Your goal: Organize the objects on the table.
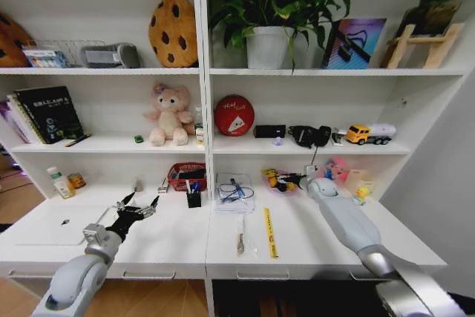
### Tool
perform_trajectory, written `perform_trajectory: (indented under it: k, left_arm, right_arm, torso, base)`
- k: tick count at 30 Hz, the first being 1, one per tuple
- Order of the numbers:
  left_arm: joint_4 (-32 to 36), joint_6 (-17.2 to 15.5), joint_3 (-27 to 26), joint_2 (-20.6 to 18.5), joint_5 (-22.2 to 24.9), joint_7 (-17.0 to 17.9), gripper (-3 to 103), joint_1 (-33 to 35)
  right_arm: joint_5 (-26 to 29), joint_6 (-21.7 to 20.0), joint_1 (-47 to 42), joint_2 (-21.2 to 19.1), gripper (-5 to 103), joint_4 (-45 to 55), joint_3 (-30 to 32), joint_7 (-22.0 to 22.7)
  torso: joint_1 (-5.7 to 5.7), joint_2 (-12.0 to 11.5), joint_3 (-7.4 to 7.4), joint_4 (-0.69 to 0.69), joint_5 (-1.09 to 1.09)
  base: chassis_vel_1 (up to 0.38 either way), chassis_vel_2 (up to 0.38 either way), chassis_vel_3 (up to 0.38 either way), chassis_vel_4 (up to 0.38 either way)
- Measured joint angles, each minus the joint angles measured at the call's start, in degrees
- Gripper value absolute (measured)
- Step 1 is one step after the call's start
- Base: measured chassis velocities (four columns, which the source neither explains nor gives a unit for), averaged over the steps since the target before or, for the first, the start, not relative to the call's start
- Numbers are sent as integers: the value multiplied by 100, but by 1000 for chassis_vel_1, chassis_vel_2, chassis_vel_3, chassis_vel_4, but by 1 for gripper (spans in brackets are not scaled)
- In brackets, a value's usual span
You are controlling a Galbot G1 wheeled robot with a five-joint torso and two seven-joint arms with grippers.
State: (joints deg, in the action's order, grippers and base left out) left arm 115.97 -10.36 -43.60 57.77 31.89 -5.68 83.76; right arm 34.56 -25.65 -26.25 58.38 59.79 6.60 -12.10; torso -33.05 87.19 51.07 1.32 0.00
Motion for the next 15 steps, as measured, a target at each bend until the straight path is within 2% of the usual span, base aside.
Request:
perform_trajectory:
  k: [11, 15]
  left_arm:
    - [0, 0, 0, 0, 0, -1, 100, 0]
    - [0, 0, 0, 0, 0, 1, 100, 0]
  right_arm:
    - [-30, -207, -1277, -399, 100, 2148, 469, 514]
    - [-44, -324, -1966, -497, 100, 3067, 790, 929]
  torso:
    - [0, 0, 0, 0, -1]
    - [0, 0, 0, 0, 0]
  base:
    - [0, 0, 0, 0]
    - [0, 0, 0, 0]
